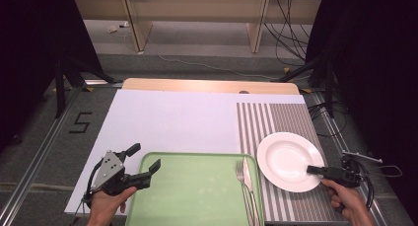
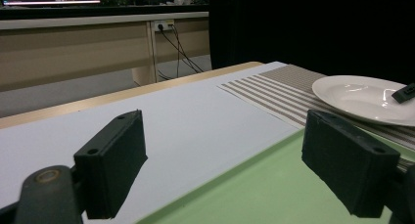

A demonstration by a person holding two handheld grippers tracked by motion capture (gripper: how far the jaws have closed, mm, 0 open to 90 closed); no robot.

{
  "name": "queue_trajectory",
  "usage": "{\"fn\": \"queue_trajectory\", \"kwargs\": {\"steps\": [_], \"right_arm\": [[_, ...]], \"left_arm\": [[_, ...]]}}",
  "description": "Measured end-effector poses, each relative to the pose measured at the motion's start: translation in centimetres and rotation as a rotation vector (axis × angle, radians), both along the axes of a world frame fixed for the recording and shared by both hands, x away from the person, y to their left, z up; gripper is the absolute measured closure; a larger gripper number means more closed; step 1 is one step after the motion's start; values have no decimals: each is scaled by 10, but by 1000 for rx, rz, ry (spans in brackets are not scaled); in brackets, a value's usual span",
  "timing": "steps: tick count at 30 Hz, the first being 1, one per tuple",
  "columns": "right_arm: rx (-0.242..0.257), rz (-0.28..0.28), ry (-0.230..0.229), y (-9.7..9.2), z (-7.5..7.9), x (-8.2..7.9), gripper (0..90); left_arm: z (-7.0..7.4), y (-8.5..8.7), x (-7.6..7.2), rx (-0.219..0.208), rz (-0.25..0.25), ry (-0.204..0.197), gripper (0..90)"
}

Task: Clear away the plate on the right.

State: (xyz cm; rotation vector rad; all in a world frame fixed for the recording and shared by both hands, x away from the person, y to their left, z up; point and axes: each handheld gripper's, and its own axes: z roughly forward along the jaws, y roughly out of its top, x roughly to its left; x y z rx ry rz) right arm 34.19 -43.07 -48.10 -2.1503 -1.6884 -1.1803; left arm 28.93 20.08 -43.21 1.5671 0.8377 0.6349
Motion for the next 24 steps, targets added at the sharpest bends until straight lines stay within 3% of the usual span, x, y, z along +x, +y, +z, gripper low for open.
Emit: {"fn": "queue_trajectory", "kwargs": {"steps": [5, 6, 9, 10, 12, 15, 17, 24], "right_arm": [[4, -10, 9, 2, -1, 3, 734], [4, 13, 0, -1, -3, 2, 744], [79, -13, -28, -1, -2, 1, 781], [64, -15, -51, -1, -2, 2, 787], [92, -32, -32, 1, 2, 1, 795], [76, -33, -62, -1, -1, 2, 813], [106, -54, -60, 1, 2, 2, 828], [99, -74, -89, 4, 3, 4, 832]], "left_arm": [[0, 0, 0, -1, 0, 1, 161], [0, 0, 0, -2, 1, 0, 161], [0, 0, 0, -1, 0, 2, 162], [-1, 0, 0, 1, 2, 2, 162], [0, 0, 0, -1, 1, 2, 161], [0, 1, 0, -2, 3, 4, 161], [-1, 1, 0, -5, 5, 5, 162], [-1, 1, 0, -3, 6, 5, 161]]}}
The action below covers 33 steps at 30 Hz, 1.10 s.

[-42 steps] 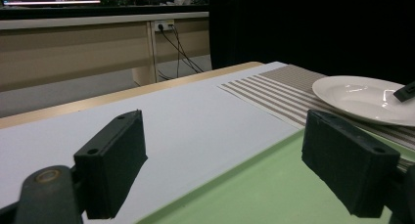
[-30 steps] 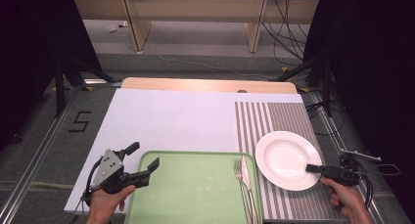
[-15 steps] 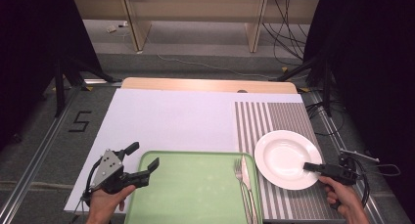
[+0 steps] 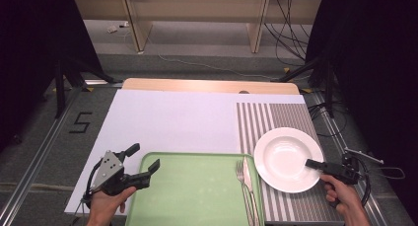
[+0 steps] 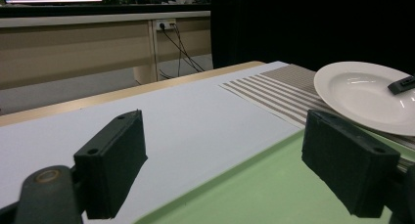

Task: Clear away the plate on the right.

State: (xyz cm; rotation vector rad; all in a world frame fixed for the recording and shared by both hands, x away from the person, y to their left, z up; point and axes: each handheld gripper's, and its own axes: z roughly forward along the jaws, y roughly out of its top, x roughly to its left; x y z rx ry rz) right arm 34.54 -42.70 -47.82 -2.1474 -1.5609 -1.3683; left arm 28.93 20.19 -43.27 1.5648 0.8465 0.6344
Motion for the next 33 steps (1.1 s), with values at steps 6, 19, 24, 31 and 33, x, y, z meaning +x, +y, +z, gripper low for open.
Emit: {"fn": "queue_trajectory", "kwargs": {"steps": [6, 19, 24, 31, 33], "right_arm": [[0, -35, -17, -1, 5, -2, 831], [23, -24, -87, 9, 18, -2, 831], [18, 3, -94, 21, 23, -1, 831], [50, 36, -97, 36, 30, 2, 830], [46, 34, -91, 41, 31, 2, 830]], "left_arm": [[0, 0, 0, -2, 3, 0, 161], [0, 1, 0, -1, 6, -3, 161], [0, 1, 1, -4, 6, -1, 161], [0, 1, 0, -2, 7, -3, 161], [0, 1, 0, -2, 6, -2, 161]]}}
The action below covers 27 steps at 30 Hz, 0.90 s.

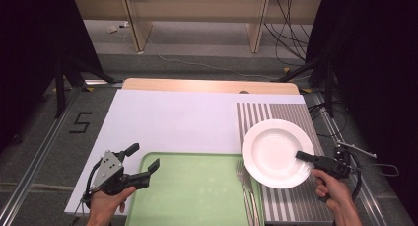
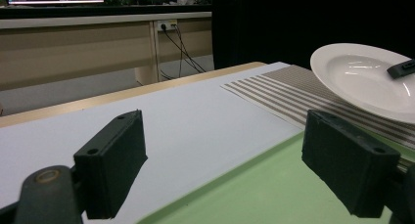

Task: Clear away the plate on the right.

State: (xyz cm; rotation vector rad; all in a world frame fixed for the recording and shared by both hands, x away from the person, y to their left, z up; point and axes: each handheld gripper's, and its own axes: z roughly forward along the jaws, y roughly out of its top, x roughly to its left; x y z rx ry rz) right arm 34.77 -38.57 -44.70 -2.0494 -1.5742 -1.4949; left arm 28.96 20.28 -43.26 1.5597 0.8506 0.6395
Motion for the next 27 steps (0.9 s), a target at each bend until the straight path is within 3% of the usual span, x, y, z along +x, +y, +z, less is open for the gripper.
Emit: {"fn": "queue_trajectory", "kwargs": {"steps": [10, 12, 14, 16, 17, 27], "right_arm": [[8, 79, 13, 31, 5, 3, 831], [2, 109, 14, 40, 5, 4, 832], [-17, 132, -16, 47, 3, 6, 832], [-7, 149, 12, 55, 5, 5, 831], [-17, 162, -16, 59, 3, 7, 831], [-41, 278, -4, 97, 2, 8, 832]], "left_arm": [[0, 0, 0, -2, 0, 0, 161], [0, 0, 0, 0, 0, -1, 161], [0, 1, 0, 0, 2, -1, 161], [0, 1, 0, 0, 2, -2, 161], [0, 1, 0, -1, 1, -1, 161], [-1, 1, 0, -9, -3, -9, 161]]}}
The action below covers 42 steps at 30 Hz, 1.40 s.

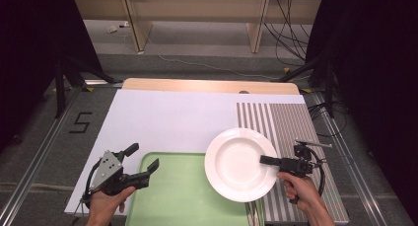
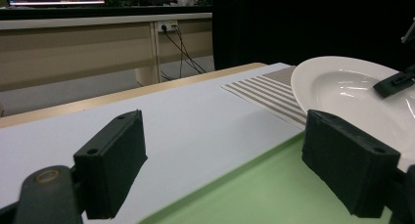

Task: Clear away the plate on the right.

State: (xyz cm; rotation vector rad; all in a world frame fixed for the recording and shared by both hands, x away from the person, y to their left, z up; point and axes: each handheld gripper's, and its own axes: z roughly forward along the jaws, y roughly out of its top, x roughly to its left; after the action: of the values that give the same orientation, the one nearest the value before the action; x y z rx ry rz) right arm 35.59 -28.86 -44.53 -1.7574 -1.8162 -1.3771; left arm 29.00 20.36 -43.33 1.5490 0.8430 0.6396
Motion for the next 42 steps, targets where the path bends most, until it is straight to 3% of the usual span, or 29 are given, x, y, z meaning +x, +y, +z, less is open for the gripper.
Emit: {"fn": "queue_trajectory", "kwargs": {"steps": [16, 18, 23, 25, 42], "right_arm": [[-23, 145, 4, 55, -5, -3, 831], [-21, 153, 31, 62, -4, -5, 830], [-48, 206, 17, 78, -8, -6, 829], [-40, 228, 65, 84, -6, -8, 829], [-78, 301, 90, 117, -19, -5, 826]], "left_arm": [[0, 0, 0, 1, 2, -2, 161], [1, 0, -1, 8, 3, 0, 161], [1, 0, -1, 6, 7, 1, 160], [1, 0, -1, 7, 6, 1, 161], [0, 1, -1, 6, 5, 3, 161]]}}
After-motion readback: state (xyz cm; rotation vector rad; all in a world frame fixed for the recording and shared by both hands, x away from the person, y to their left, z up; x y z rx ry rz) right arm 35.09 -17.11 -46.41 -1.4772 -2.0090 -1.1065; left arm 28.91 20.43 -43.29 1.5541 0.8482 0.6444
